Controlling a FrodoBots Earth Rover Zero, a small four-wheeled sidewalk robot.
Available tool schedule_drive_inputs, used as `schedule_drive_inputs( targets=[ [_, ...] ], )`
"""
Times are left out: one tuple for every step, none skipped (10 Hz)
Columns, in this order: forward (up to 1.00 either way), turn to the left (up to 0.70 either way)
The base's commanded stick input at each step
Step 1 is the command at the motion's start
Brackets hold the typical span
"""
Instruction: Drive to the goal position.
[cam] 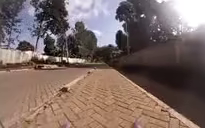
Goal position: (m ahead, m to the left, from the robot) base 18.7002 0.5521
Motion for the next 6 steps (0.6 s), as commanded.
schedule_drive_inputs(
  targets=[
    [0.7, 0.0],
    [0.7, 0.0],
    [0.7, 0.0],
    [0.7, 0.0],
    [0.7, 0.0],
    [0.7, 0.0]
  ],
)
